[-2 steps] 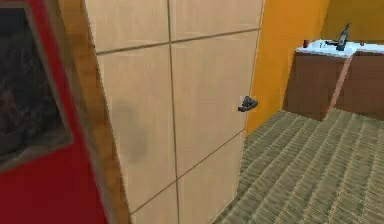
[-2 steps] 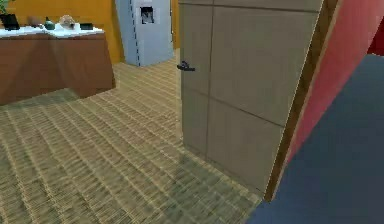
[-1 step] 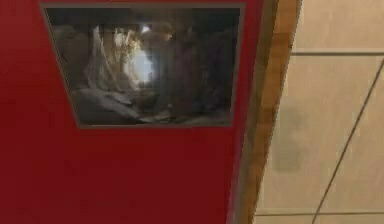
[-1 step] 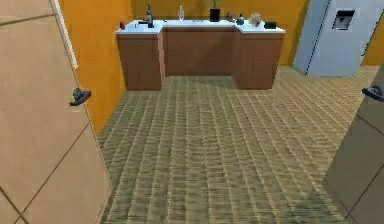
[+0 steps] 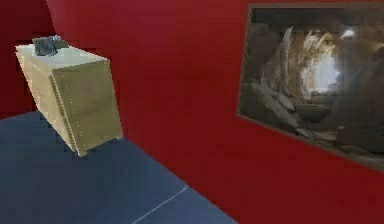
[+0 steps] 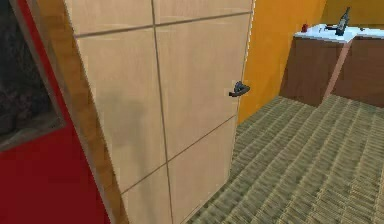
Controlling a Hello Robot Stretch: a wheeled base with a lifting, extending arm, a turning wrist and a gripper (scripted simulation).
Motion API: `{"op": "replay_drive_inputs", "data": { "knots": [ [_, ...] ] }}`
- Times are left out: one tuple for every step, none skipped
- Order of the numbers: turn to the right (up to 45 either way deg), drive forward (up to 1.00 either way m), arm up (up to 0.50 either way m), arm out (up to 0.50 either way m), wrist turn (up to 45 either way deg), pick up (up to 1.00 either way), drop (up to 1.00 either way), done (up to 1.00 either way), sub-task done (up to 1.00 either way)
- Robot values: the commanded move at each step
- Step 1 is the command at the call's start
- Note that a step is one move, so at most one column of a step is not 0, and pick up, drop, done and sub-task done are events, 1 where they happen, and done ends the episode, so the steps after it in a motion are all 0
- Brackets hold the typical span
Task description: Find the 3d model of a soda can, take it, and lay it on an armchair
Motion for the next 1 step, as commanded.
{"op": "replay_drive_inputs", "data": {
  "knots": [
    [0.0,0.2,0.0,0.0,0.0,0.0,0.0,0.0,0.0]
  ]
}}
